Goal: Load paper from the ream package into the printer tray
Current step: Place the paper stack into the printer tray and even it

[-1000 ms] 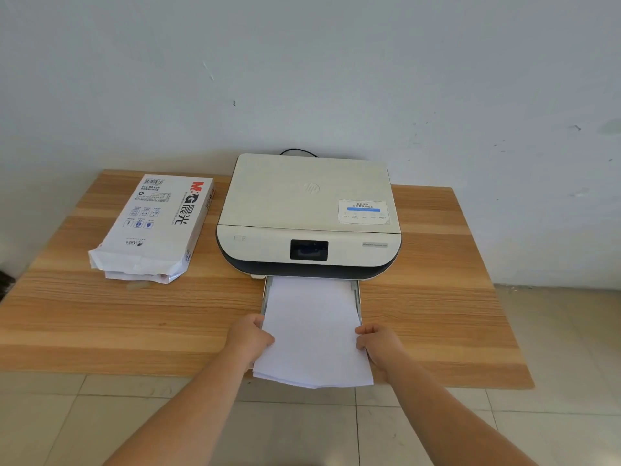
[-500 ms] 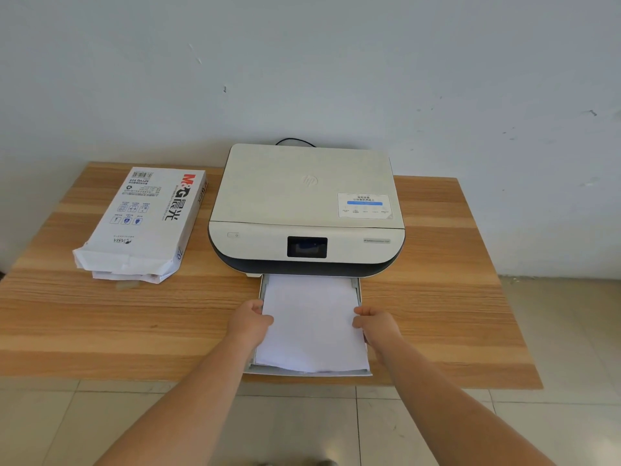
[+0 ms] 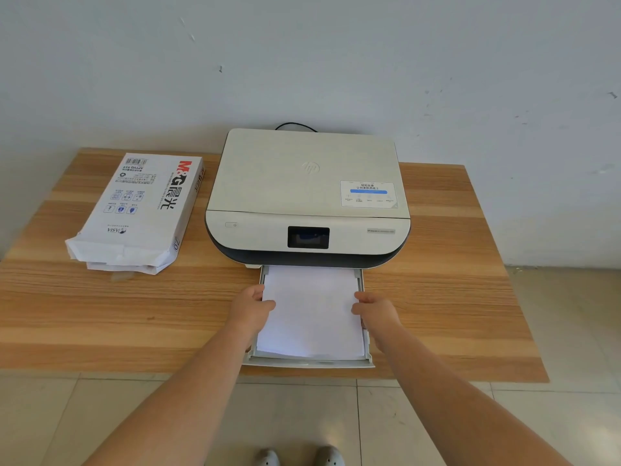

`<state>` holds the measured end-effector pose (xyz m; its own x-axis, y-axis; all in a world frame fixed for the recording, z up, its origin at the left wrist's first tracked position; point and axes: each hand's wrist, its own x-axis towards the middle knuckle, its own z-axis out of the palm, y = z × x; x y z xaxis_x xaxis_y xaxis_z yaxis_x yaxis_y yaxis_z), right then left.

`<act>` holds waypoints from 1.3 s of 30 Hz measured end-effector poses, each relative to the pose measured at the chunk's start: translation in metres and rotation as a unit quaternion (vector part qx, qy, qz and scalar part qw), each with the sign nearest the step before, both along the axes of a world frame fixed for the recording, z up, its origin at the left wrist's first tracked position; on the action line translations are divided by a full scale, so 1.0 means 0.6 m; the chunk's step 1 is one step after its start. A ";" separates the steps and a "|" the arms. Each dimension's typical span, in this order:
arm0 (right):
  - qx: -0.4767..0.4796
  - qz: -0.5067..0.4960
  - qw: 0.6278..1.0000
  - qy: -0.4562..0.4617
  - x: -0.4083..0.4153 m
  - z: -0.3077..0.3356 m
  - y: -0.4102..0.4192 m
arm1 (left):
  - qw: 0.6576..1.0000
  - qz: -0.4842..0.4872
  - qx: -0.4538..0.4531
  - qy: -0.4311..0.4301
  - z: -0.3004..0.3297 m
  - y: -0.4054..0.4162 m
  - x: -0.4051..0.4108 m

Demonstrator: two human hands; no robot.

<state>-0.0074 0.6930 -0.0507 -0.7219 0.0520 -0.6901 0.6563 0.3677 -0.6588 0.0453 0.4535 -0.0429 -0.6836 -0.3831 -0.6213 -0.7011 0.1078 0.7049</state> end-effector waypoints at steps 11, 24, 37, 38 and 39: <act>0.095 0.119 0.983 0.099 0.018 -0.003 -0.007 | 0.986 -0.122 -0.113 0.021 -0.003 0.003 0.020; 0.164 0.313 0.915 0.194 0.036 -0.006 0.016 | 0.866 -0.418 -0.269 0.054 -0.013 -0.024 0.044; 0.282 0.582 0.721 0.249 0.058 -0.016 0.026 | 0.774 -0.523 -0.356 0.030 -0.027 -0.011 0.058; 0.282 0.582 0.720 0.250 0.058 -0.015 0.026 | 0.775 -0.523 -0.354 0.028 -0.027 -0.011 0.059; 0.283 0.583 0.719 0.251 0.058 -0.015 0.027 | 0.772 -0.527 -0.353 0.024 -0.027 -0.012 0.059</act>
